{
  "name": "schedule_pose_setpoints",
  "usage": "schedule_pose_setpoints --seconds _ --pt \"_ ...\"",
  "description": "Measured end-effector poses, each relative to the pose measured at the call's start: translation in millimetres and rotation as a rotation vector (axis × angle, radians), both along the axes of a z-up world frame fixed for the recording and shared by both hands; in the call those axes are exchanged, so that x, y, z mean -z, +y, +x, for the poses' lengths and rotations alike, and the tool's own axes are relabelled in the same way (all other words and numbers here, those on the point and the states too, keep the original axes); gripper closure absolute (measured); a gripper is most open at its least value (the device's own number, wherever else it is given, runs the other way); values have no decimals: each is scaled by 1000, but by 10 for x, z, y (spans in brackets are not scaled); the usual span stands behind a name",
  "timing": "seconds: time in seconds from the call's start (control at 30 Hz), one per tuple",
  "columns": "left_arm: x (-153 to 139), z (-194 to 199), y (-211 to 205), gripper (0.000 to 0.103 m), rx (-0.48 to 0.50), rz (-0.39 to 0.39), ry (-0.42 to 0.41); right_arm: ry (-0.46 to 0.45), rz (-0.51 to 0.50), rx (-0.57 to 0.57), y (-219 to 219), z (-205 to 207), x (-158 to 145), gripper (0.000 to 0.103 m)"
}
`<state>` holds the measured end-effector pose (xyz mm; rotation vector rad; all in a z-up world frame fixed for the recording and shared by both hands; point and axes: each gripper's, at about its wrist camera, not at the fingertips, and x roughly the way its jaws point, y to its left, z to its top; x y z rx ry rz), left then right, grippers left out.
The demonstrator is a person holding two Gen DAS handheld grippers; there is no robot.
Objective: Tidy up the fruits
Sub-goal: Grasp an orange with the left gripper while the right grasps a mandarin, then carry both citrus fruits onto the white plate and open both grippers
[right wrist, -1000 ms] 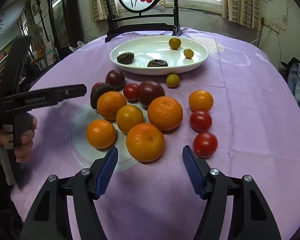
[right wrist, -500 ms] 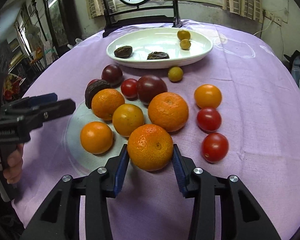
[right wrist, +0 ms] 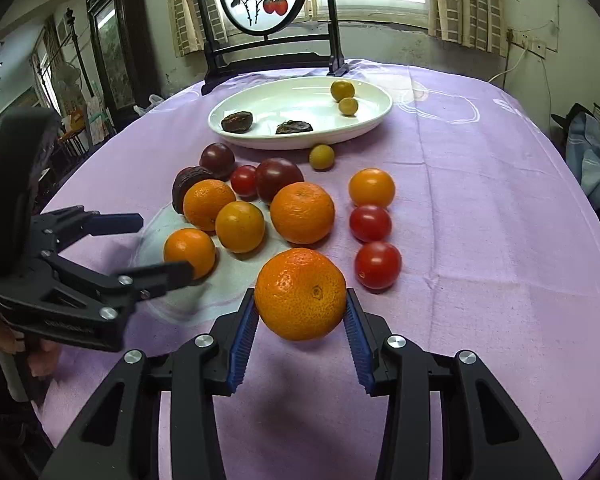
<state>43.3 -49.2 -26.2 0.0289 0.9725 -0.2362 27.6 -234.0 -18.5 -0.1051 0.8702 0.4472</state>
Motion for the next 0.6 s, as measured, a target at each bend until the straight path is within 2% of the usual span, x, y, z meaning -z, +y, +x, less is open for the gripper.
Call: schedule_pose_setpoints --seconds 0.03,0.1,0.13,0.2,0.23,0.3,0.43,0.6 --pt "21 13 -45 6 7 5 1 0 6 2 -26 -1 0 60" --pt "72 42 -124 12 20 19 10 2 15 3 -52 -3 -7 60" --pt "108 64 -158 24 28 29 27 4 18 2 -59 -2 -7 60" --pt "107 74 -202 31 29 60 13 3 22 -1 -63 -6 -10 60" --pt "99 78 -202 42 28 64 6 3 23 -4 -61 -6 -13 60" --pt "63 86 -181 62 57 24 2 1 23 -8 -53 -14 -14 60" --pt "0 60 -141 65 80 42 -1 -6 9 -18 -20 -24 -45 60" --pt "-252 37 21 65 97 17 -53 -45 -10 -32 42 31 -199 60"
